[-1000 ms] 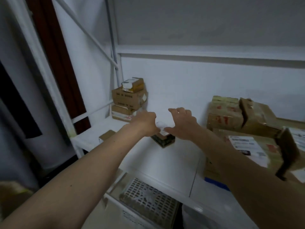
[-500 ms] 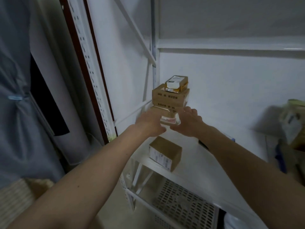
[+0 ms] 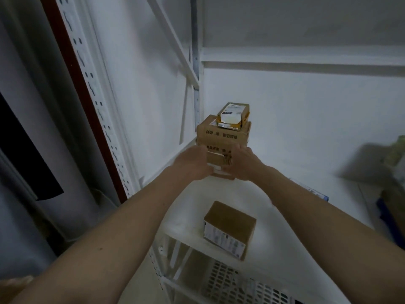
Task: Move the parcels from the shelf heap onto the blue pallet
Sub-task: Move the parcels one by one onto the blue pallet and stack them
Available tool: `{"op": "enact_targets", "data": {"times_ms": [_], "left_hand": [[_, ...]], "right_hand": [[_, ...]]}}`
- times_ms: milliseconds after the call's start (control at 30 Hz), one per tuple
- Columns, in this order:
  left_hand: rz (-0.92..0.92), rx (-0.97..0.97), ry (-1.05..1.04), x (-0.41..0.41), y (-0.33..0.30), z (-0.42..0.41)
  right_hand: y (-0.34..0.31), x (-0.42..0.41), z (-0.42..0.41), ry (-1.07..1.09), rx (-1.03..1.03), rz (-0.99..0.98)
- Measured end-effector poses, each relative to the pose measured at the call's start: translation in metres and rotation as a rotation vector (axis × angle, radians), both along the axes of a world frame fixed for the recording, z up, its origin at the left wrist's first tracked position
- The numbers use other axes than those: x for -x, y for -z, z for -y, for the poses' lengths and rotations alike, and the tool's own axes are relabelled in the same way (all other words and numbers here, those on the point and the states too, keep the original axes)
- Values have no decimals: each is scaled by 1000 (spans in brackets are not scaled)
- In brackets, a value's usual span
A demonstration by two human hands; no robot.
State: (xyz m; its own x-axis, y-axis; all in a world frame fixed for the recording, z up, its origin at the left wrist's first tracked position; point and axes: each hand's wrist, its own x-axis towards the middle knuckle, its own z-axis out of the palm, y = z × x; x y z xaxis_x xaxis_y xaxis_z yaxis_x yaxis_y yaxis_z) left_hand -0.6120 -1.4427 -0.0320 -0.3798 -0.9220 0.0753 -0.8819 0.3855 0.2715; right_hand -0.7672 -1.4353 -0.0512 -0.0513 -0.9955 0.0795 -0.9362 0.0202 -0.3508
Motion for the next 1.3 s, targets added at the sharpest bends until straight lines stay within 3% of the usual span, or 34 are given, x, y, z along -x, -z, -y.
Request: {"op": "enact_targets", "data": {"times_ms": [167,300,567,667,1000,1300], "left_hand": [[-57,-59,38,28,-2,64],[-203,-49,88,55,-9,120],[-342,-168,-61,88,-7,213],[-353,-188,-13,90,1,235],[-451,-231,70,96,9,241],[-449,-174,164,79,-36,151]], "right_hand": [[-3,22,56,30,28,99],[-11,41,100,84,58,182],[-13,68,176,166,121,322],[-9,68,189,189,134,333],[-17,61,184,239,134,393],[-59,43,97,337,192,372]]}}
